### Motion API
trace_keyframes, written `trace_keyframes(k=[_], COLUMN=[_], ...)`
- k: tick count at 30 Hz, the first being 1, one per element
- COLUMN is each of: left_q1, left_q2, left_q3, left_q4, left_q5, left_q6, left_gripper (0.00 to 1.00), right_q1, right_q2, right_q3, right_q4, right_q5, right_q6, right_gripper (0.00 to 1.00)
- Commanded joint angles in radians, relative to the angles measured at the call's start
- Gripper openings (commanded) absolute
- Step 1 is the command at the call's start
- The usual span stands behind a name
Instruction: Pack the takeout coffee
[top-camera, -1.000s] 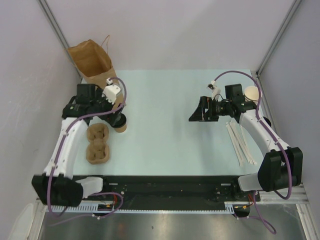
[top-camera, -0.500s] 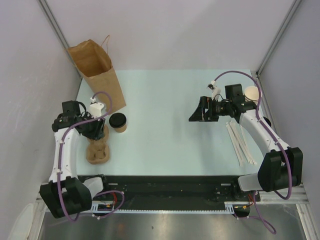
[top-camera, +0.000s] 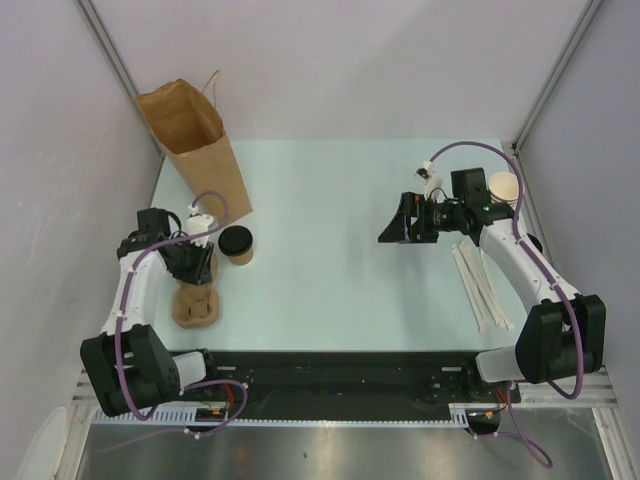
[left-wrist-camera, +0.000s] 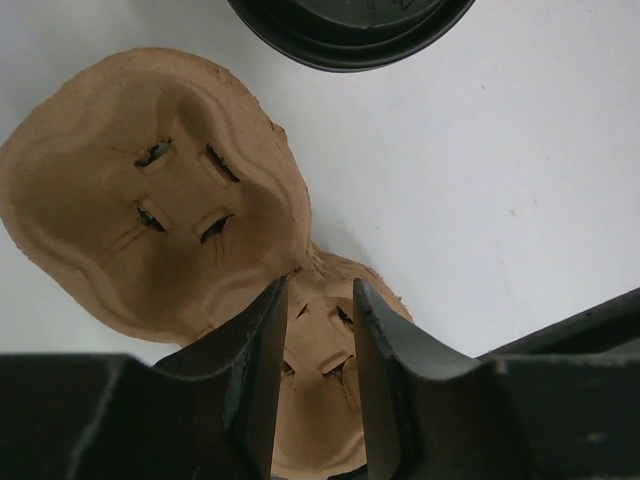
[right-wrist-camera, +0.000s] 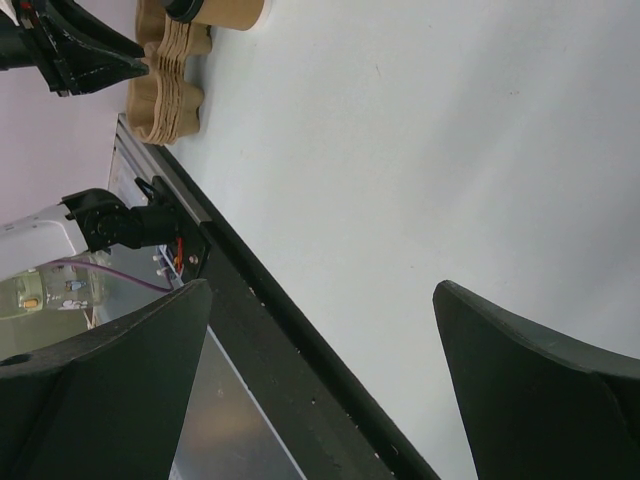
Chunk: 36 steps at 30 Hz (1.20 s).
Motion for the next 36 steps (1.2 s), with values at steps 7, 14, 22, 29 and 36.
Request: trace_keyframes(k=[7,14,22,29,36], left_q1=[0.005,0.007,0.005,0.005,0.005], left_q2=[0.040,0.086,0.089,0.043,-0.011], left_q3=[-0.026,-0.006,-0.020,-0.001,0.054], left_q4=[0.091,0.117,0.123,0.086,0.026], left_q5=[0.001,0.002,0.001,0.010,-0.004], left_q6=[-0.054,-0.071,-0.063,-0.044,-0.017], left_gripper=[0.35,0.32,0.17,0.00,0.00], right_q1=[-0.003,-0.003,-0.004,-0.003,-0.004], right_q2=[-0.002,0.001,0.006,0.004,-0.002], right_q3=[0.019,0.019,0.019,0.019,0.019], right_q4=[0.009,0.007,0.009,0.009,0.004], right_q5=[-0.017,-0.017,-0.017,-0.017,-0.020], right_q6=[-0.013,-0.016,-0.016,-0.013,-0.013], right_gripper=[1.00,1.00,1.00,1.00,1.00])
